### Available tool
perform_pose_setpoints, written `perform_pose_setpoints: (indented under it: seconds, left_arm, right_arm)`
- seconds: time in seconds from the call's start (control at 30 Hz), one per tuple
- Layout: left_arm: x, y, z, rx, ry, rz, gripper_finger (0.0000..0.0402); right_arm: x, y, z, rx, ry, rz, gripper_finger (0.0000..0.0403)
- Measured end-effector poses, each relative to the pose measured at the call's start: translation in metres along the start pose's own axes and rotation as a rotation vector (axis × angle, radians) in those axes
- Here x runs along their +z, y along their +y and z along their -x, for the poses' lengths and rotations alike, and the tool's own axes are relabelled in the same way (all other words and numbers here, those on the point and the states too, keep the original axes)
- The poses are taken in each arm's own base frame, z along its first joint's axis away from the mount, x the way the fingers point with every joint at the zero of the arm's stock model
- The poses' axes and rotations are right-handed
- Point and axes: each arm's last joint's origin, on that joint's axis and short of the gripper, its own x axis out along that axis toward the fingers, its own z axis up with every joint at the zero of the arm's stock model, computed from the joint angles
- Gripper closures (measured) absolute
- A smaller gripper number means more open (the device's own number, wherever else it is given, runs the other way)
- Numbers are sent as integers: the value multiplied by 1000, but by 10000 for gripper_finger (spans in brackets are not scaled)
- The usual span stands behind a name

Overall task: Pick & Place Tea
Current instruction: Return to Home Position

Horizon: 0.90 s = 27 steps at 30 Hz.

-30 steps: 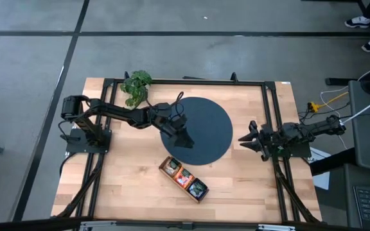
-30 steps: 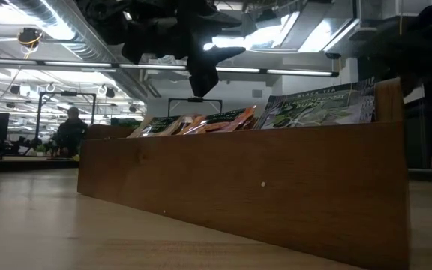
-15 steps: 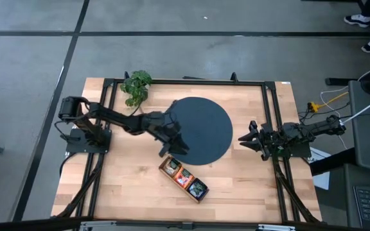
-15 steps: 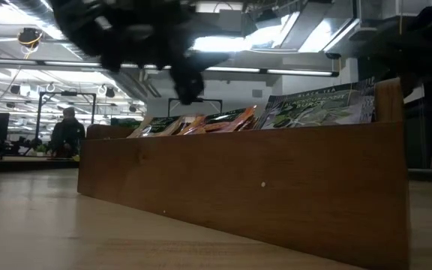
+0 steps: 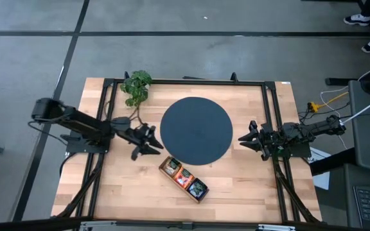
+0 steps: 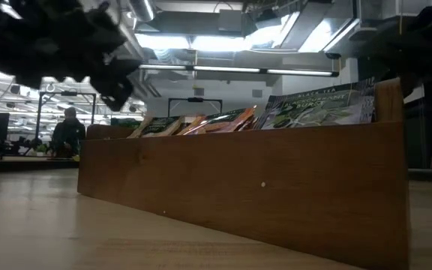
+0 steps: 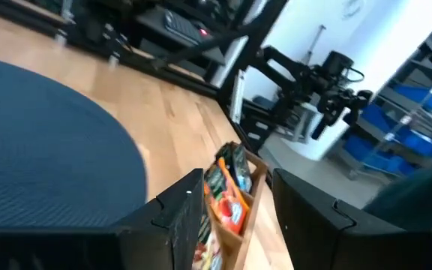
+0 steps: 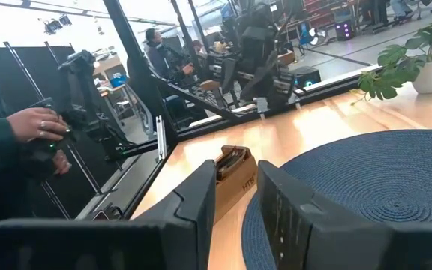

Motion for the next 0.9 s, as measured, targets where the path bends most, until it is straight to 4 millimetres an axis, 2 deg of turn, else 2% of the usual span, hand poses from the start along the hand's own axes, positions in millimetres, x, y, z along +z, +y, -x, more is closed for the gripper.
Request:
perform_pose_setpoints:
  seconds: [0.2,0.3,0.57,0.77,0.9]
  left_arm:
    - [-14,-7,33,10,-57,-50,245]
    - [-19,-9,43,7,-69,-67,245]
    - [1,-21,60,-20,-234,-253,245]
    - [2,-19,71,41,-227,-269,245]
    - [2,-19,80,161,-262,-251,245]
  right_arm:
    - [0,0,0,0,0,0,301]
    - [0,0,0,0,-1,0,301]
    - [0,0,0,0,0,0,301]
    - [0,0,0,0,0,0,301]
    - [0,0,0,0,0,0,301]
